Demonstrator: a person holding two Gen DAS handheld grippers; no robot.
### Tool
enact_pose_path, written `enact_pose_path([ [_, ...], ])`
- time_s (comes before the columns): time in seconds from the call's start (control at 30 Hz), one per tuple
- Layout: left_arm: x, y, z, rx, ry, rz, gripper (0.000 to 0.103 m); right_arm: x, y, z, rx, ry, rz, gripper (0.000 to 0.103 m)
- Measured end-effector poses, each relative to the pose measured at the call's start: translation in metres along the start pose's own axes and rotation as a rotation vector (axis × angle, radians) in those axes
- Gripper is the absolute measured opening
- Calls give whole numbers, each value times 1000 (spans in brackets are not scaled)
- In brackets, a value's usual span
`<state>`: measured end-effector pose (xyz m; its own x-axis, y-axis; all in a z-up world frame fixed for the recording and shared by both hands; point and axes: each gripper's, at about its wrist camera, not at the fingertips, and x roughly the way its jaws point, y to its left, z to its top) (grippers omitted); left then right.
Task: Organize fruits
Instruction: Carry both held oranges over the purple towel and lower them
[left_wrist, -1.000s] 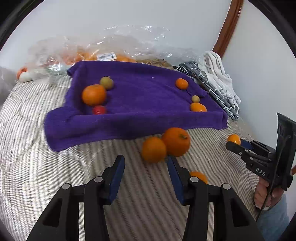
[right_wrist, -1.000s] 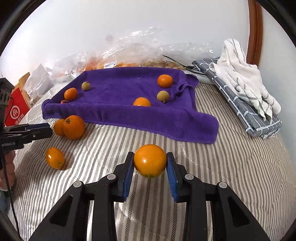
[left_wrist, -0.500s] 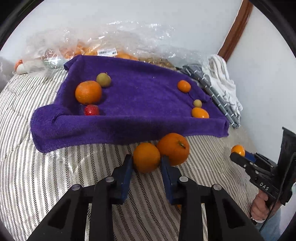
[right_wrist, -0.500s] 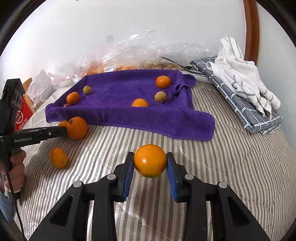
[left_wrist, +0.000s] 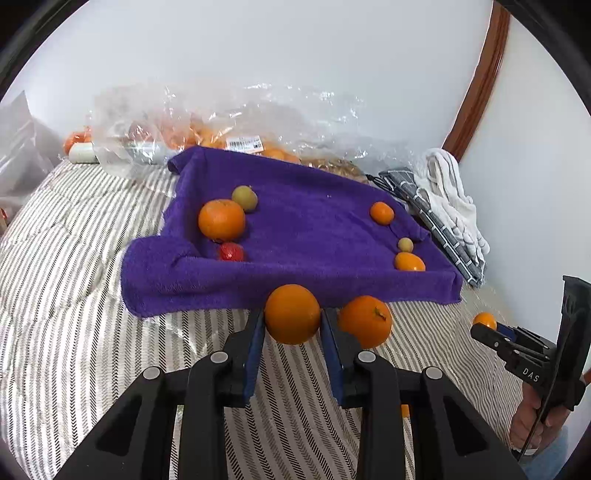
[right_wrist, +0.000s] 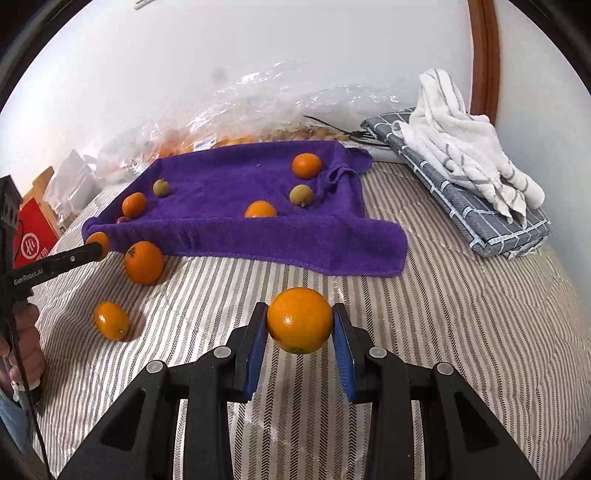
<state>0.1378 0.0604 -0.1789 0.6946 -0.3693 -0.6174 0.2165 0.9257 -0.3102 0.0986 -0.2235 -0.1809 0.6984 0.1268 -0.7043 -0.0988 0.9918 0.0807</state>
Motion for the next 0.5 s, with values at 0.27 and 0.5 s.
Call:
enact_pose_path([
  [0.27, -10, -1, 3, 6, -41, -12, 29, -7, 5, 11, 8, -22, -1, 34],
  [0.5, -11, -3, 2, 18, -51, 11, 29, -9, 8, 18, 17, -30, -1, 34],
])
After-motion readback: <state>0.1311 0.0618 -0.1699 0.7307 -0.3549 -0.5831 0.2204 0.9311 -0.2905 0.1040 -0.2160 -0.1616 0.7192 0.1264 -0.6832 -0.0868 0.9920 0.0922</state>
